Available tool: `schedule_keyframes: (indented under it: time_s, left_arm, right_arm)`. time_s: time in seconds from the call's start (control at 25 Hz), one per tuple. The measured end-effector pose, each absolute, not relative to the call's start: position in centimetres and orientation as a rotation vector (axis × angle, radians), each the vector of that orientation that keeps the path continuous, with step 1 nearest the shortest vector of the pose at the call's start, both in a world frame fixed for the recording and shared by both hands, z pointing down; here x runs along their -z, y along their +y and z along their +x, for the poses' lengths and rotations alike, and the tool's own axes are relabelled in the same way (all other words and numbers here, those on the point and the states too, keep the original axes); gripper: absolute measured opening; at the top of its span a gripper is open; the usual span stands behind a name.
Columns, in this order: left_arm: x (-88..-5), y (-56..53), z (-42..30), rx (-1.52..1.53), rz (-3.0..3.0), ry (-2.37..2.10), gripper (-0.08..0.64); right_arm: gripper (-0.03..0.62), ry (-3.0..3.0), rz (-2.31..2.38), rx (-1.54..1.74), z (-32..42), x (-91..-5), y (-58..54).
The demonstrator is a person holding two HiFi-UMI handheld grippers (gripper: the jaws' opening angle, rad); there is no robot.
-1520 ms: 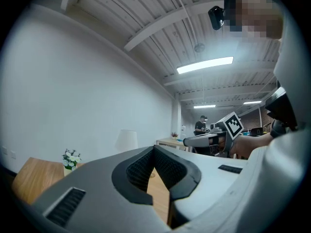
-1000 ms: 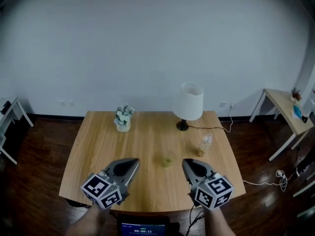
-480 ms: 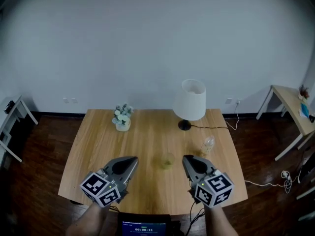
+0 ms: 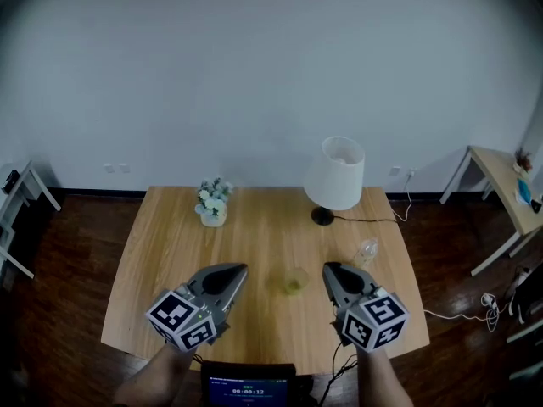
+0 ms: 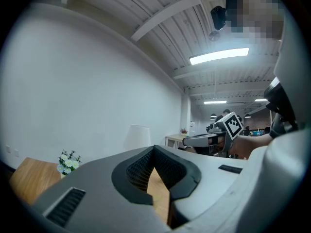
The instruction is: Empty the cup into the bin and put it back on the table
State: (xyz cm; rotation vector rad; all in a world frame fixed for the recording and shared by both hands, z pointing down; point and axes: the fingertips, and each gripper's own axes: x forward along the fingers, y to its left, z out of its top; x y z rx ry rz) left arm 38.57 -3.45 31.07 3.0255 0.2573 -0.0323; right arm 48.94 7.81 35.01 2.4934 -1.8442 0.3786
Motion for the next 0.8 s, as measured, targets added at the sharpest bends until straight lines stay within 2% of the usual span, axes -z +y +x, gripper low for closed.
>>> schedule_keyframes:
  time_s: [0.8]
  left_arm:
    - [-29.2, -5.7, 40.8, 0.264, 3.055, 0.317, -0.009]
  right_arm:
    - [0.003, -1.828, 2.483, -0.320, 51.4, -33.6, 4.7]
